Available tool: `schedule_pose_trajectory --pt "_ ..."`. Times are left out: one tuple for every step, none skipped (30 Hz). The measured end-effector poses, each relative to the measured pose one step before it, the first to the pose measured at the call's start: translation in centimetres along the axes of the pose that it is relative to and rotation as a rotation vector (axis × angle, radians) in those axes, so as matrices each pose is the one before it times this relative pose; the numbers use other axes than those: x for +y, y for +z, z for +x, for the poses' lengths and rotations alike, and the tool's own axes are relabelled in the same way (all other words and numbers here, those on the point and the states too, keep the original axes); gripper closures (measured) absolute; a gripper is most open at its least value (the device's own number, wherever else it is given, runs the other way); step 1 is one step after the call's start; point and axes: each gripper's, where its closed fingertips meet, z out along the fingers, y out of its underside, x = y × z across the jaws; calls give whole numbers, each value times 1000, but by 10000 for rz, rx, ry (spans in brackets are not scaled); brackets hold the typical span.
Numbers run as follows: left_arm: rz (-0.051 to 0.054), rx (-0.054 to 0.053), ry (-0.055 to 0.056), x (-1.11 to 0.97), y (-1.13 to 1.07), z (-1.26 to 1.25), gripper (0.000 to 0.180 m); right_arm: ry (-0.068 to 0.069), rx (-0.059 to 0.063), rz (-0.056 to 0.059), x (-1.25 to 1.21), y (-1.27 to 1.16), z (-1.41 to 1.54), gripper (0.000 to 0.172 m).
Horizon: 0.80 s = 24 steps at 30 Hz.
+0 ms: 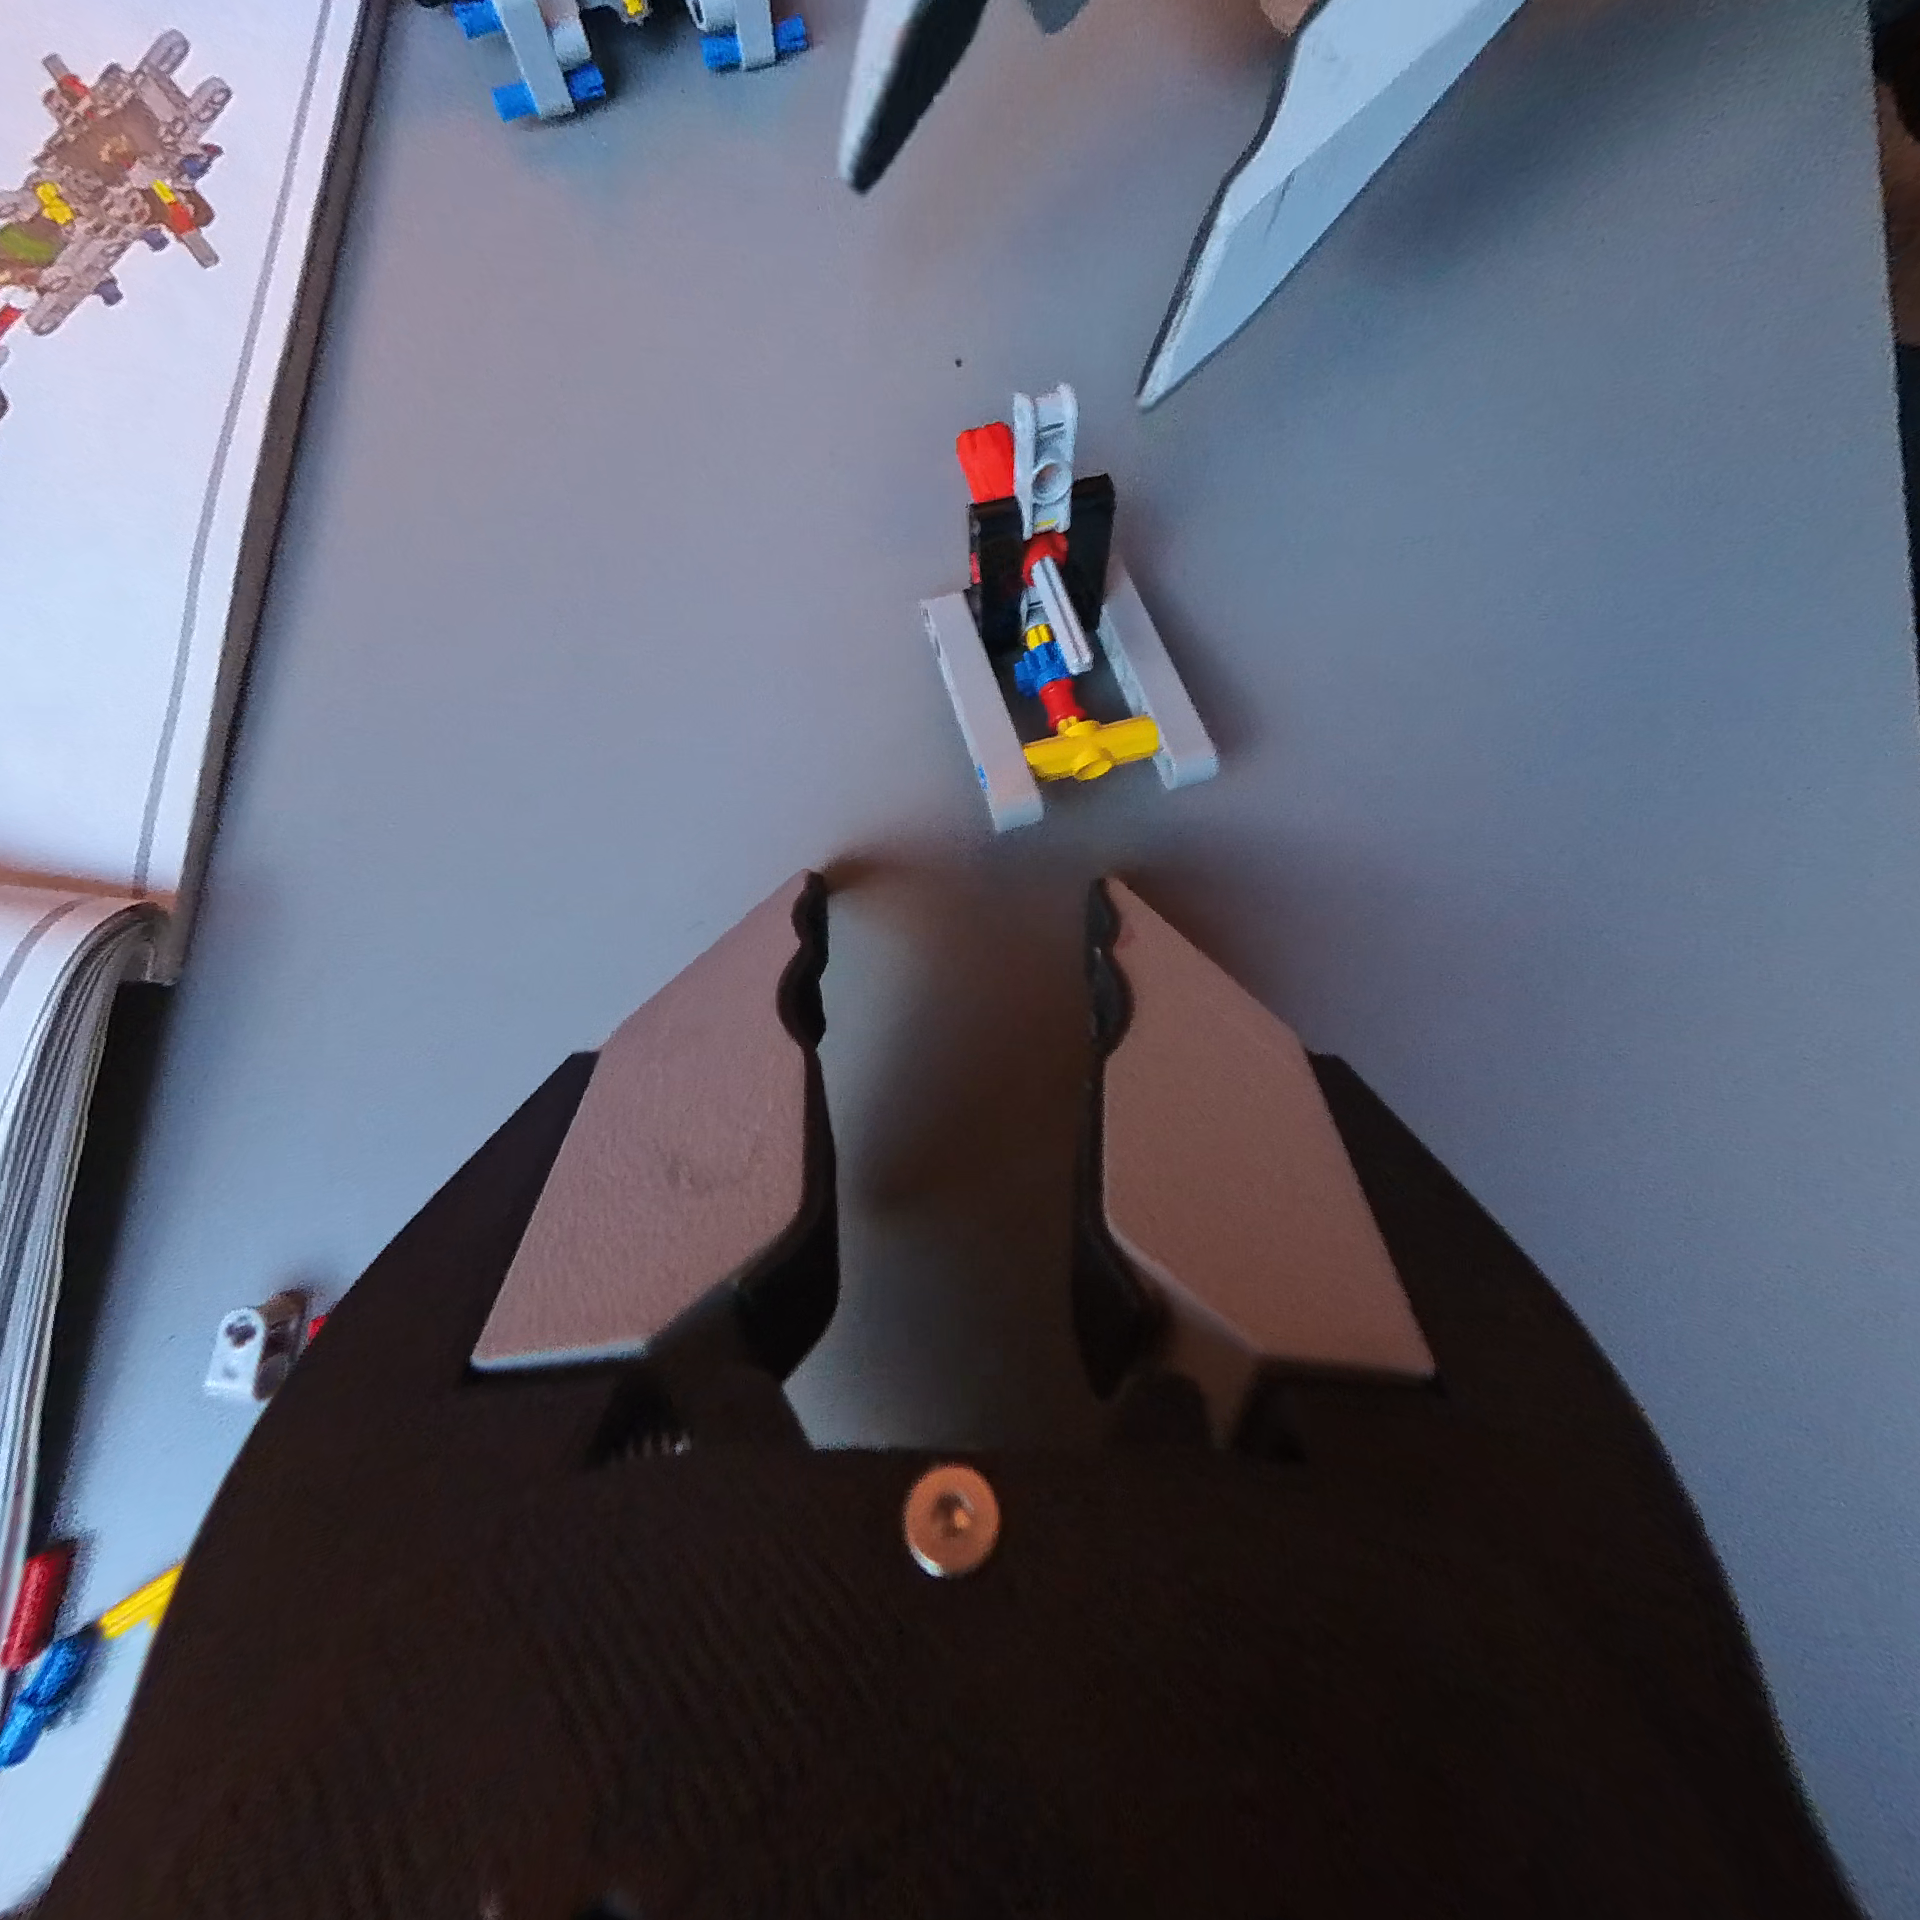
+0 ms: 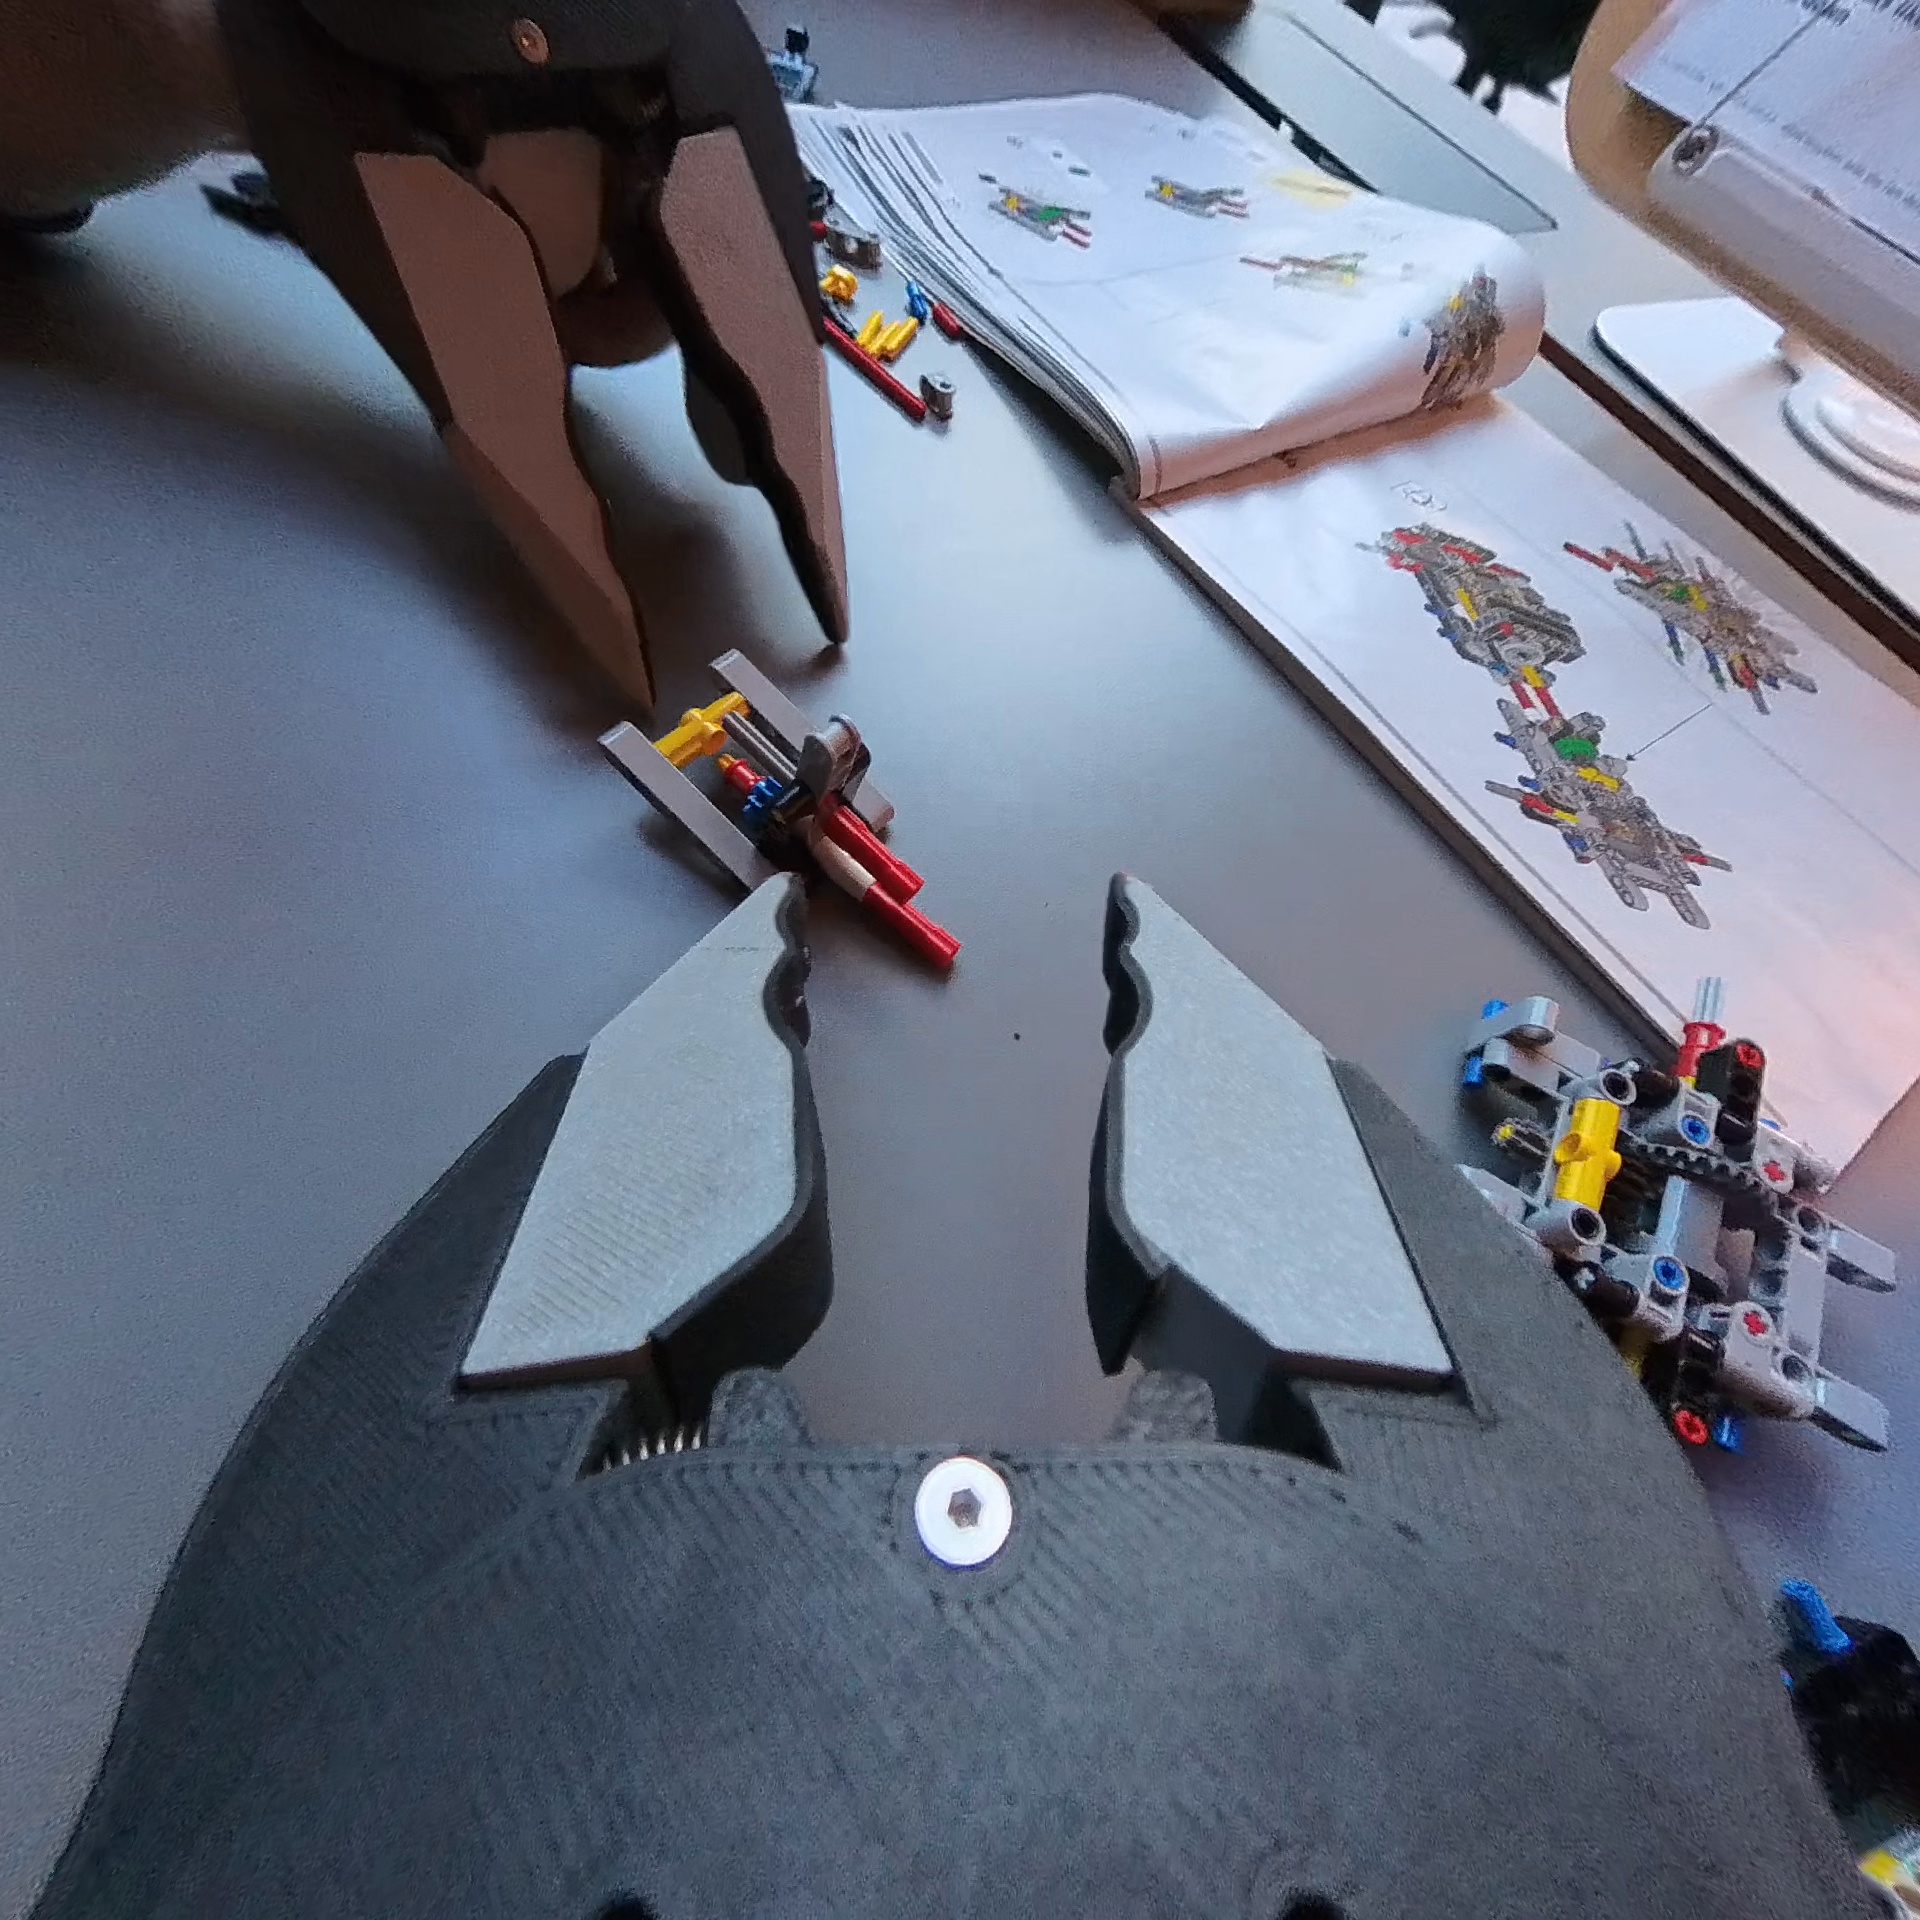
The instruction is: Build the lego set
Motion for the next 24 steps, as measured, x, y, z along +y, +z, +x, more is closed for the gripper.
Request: schedule_pose_trajectory --pt "-15 -71 -14 51 -41 -159 133 -109 -183 206 -269 -134 -248 121" --pt "-14 -109 -47 26 -18 -227 132 -159 -81 304 -386 -181 -140 126" --pt "20 -140 -80 -60 13 -272 132 -118 -34 370 -462 -225 -49 133" --pt "105 -107 -92 -192 -10 -217 132 -13 -45 377 -487 -248 4 138" --pt "186 -109 -109 -339 -35 -222 132 75 -7 339 -403 -265 113 141" --pt "244 -135 -146 -410 -78 -282 133 135 6 287 -328 -260 181 143" --pt "256 -145 -175 -419 -112 -344 133 178 -2 248 -283 -258 190 144" --pt "274 -199 -199 -413 -158 -467 134 178 4 210 -227 -207 206 145" --pt "280 -220 -196 -401 -190 -540 135 146 11 169 -194 -183 171 145" --pt "223 -209 -155 -302 -216 -537 137 104 6 122 -141 -110 130 146" --pt "153 -224 -113 -193 -238 -548 138 71 9 64 -75 -49 103 147" --pt "94 -187 -67 -151 -244 -456 138 30 -10 11 -22 15 41 148" --pt "55 -72 -20 -129 -227 -189 138 -12 -41 -22 12 59 -25 149" --pt "38 23 9 -137 -180 36 138 -30 -60 -40 36 87 -70 151" --pt "30 -1 33 -147 -124 90 139 -29 -59 -61 65 106 -69 153" --pt "10 -4 86 -106 -55 154 139 -20 -42 -54 49 96 -43 154" --pt "-36 33 126 -10 19 244 138 -15 -18 -26 23 67 -20 155" --pt "-108 56 122 155 96 271 138 -7 7 -1 -8 36 27 155" --pt "-208 2 59 365 193 154 139 2 13 22 -36 4 45 155" --pt "-274 -46 -16 490 262 -12 140 21 7 26 -38 1 44 156" --pt "-260 -31 -86 492 286 -55 141 30 8 25 -40 -20 65 157" --pt "-191 4 -158 403 292 -54 143 23 14 30 -42 -1 70 158" --pt "-119 77 -189 283 279 44 145 19 15 20 -31 4 68 159" --pt "-95 141 -148 216 264 157 147 20 4 -2 2 19 61 160"
